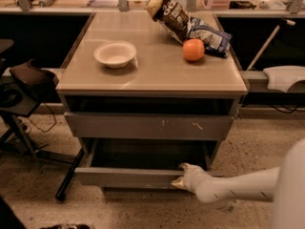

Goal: Open middle drawer

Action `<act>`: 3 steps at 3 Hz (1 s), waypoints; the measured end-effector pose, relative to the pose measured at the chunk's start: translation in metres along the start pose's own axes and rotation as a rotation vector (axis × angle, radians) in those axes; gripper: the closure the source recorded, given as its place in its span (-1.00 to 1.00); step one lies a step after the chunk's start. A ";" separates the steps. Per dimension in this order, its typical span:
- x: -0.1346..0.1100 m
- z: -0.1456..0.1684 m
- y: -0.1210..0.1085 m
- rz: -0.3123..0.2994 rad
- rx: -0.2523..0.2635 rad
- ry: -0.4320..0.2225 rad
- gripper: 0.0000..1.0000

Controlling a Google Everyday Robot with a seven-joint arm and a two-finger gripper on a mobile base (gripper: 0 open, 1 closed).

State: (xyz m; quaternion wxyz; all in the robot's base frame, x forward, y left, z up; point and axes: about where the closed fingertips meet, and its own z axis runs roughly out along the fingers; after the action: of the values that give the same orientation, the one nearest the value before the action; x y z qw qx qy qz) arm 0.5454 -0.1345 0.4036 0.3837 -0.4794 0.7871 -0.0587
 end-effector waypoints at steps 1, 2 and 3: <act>-0.006 -0.005 -0.003 0.000 0.000 0.000 1.00; -0.004 -0.009 0.006 0.012 -0.009 -0.003 1.00; -0.006 -0.012 0.004 0.012 -0.009 -0.003 1.00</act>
Offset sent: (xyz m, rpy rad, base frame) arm -0.4017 -0.0963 -0.1423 0.1840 -0.1358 0.1005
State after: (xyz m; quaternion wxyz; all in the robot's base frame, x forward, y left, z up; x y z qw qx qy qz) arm 0.5358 -0.1305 0.4139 0.3833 -0.4765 0.7895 -0.0523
